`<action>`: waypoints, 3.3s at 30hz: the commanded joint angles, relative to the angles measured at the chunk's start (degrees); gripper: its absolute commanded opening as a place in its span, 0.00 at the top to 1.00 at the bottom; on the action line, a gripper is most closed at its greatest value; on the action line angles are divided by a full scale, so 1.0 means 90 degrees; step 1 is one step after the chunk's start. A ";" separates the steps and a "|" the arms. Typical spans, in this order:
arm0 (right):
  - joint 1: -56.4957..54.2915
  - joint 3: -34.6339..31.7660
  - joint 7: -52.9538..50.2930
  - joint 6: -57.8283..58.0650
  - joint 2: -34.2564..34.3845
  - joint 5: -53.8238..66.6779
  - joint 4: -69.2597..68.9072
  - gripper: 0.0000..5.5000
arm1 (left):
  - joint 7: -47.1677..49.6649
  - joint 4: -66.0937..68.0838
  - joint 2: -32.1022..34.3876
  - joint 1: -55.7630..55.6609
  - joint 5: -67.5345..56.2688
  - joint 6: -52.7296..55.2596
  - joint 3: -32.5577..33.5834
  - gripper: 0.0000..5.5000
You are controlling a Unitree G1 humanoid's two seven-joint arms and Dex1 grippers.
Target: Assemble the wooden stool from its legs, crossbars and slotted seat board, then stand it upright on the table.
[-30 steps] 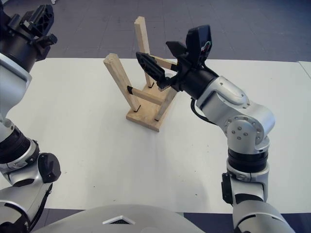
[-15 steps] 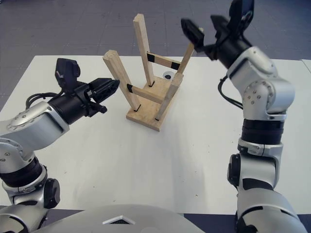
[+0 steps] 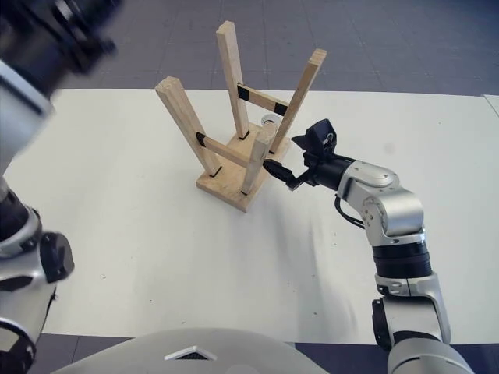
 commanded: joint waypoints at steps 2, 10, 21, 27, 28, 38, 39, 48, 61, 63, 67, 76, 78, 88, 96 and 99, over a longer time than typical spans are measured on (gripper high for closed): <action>-0.0085 -0.0072 -0.0045 -0.0032 0.0179 -0.0172 -0.0021 0.03 | -0.1494 0.1585 0.0373 -0.1423 0.1005 -0.0341 -0.0408 0.72; -0.0198 -0.0122 -0.0144 0.0020 0.0468 -0.0254 -0.0160 0.03 | -0.3109 0.4903 -0.0599 -0.2311 0.2479 -0.1829 -0.0433 0.72; -0.0254 -0.0111 -0.0092 0.0123 0.0555 -0.0349 -0.0168 0.03 | -0.4113 0.5661 -0.0913 -0.2642 0.3168 -0.2290 -0.0070 0.72; -0.0249 -0.0081 -0.0098 0.0192 0.0587 -0.0351 -0.0248 0.03 | -0.4129 0.5139 -0.0990 -0.2568 0.3446 -0.2142 -0.0161 0.72; -0.0248 -0.0080 -0.0101 0.0198 0.0592 -0.0350 -0.0257 0.03 | -0.4131 0.5156 -0.0985 -0.2569 0.3584 -0.2210 -0.0222 0.72; -0.0238 -0.0074 -0.0141 0.0298 0.0697 -0.0318 -0.0429 0.03 | -0.4447 0.3942 -0.1907 0.2550 0.4039 -0.0579 -0.1912 0.72; -0.0183 -0.0096 -0.0161 0.0316 0.0689 -0.0309 -0.0467 0.03 | -0.4398 0.3297 -0.1872 0.3007 0.3866 -0.0277 -0.2056 0.72; -0.0068 -0.0133 -0.0234 0.0375 0.0699 -0.0273 -0.0613 0.03 | -0.3991 0.2882 -0.1100 0.1101 0.3401 -0.0306 -0.0433 0.72; -0.0147 0.0874 0.0782 0.1801 0.0005 0.0257 -0.2153 0.03 | -0.2459 0.1011 -0.0556 0.0168 0.3041 0.0912 0.1265 0.72; -0.0619 0.1177 0.0825 0.1901 0.0267 0.0239 -0.2103 0.03 | -0.1996 0.0430 -0.0857 0.0457 0.2882 0.1238 0.1646 0.72; -0.1248 0.1450 0.0310 0.1565 0.0980 -0.0276 -0.1432 0.03 | -0.1099 -0.0592 -0.1734 0.0602 0.2550 0.1779 0.1945 0.72; -0.1752 0.0661 -0.0078 0.1485 0.0846 -0.0556 -0.1503 0.03 | -0.0291 -0.1558 -0.2316 0.0293 0.2240 0.2560 0.2301 0.72; -0.1945 0.0276 -0.0049 0.1755 0.0809 -0.0260 -0.1770 0.03 | -0.0295 -0.1609 -0.2311 0.0172 0.2109 0.2736 0.2360 0.72; -0.4241 -0.2660 -0.1116 0.3430 0.1052 0.2522 -0.1602 0.03 | -0.0872 -0.1549 -0.1783 -0.0428 0.0408 0.3959 0.3076 0.72; -0.4370 -0.2680 -0.0343 0.1633 -0.1756 0.0725 0.0854 0.03 | -0.2460 -0.1144 0.2160 0.3707 -0.4892 0.2286 0.3592 0.72; -0.4373 -0.2411 -0.0176 0.0253 -0.2231 -0.0242 0.2462 0.03 | -0.4033 -0.1781 0.2663 0.5062 -0.4914 0.1414 0.3682 0.72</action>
